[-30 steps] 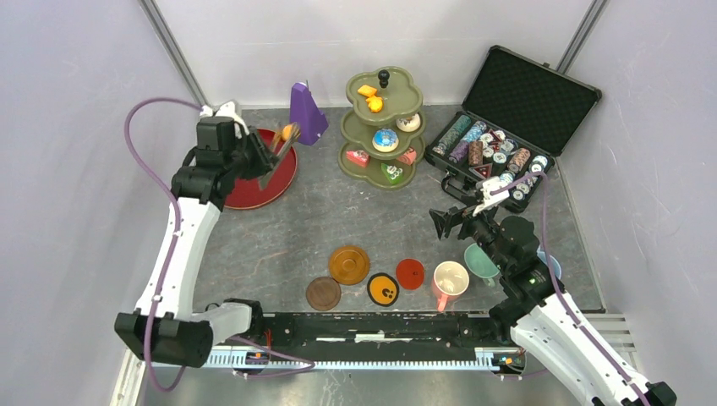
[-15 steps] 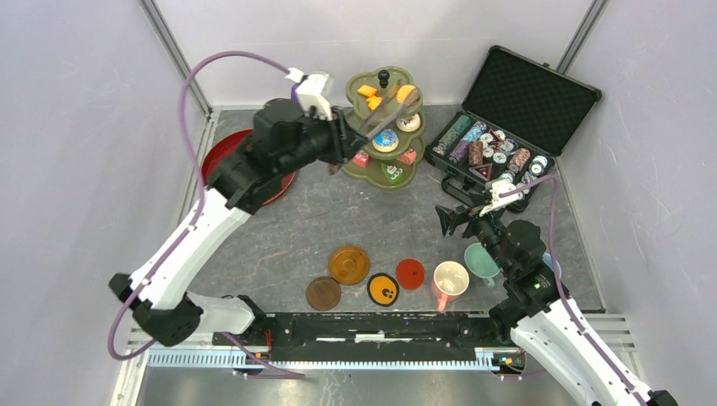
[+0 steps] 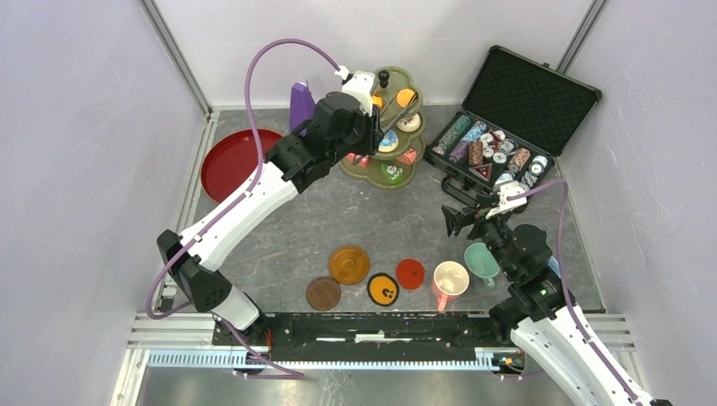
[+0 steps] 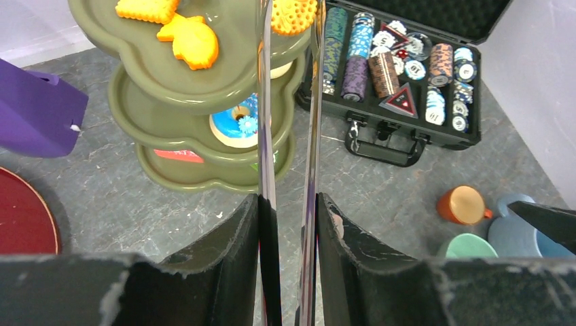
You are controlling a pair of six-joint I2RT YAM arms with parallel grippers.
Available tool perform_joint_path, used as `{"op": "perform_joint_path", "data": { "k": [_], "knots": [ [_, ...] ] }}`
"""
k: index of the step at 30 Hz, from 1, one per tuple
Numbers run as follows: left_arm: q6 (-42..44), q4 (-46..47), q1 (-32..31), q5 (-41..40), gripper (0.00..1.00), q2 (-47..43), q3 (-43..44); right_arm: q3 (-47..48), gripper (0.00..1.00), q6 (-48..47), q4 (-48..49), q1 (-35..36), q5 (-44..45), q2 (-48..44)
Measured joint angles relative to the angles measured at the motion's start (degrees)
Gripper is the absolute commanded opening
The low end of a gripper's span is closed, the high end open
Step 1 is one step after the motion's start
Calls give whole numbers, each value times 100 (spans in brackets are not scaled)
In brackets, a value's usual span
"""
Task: Serve the afternoon tea
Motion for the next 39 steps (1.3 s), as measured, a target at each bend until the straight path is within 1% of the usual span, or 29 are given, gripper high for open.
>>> {"op": "perform_joint_path", "data": {
  "k": [9, 13, 23, 26, 29, 34, 36, 39],
  "knots": [
    [105, -4, 0, -256, 33, 354, 240, 24, 98, 2, -114, 0, 22, 0],
    [144, -4, -2, -232, 42, 385, 297, 28, 98, 0, -125, 0, 26, 0],
    [160, -11, -2, -229, 51, 396, 564, 37, 98, 0, -149, 0, 22, 28],
    [160, -11, -2, -229, 50, 396, 654, 39, 98, 0, -149, 0, 20, 66],
    [162, -17, -2, -232, 46, 396, 737, 42, 98, 0, -149, 0, 9, 98],
    [232, -52, -2, -308, 45, 323, 726, 57, 98, -2, -149, 0, 9, 118],
    [278, -33, -2, -540, 44, 79, 509, 57, 98, -4, -149, 0, 13, 118],
    [501, 0, 0, -1047, 47, -671, -157, 57, 98, -7, -146, 0, 20, 114]
  ]
}}
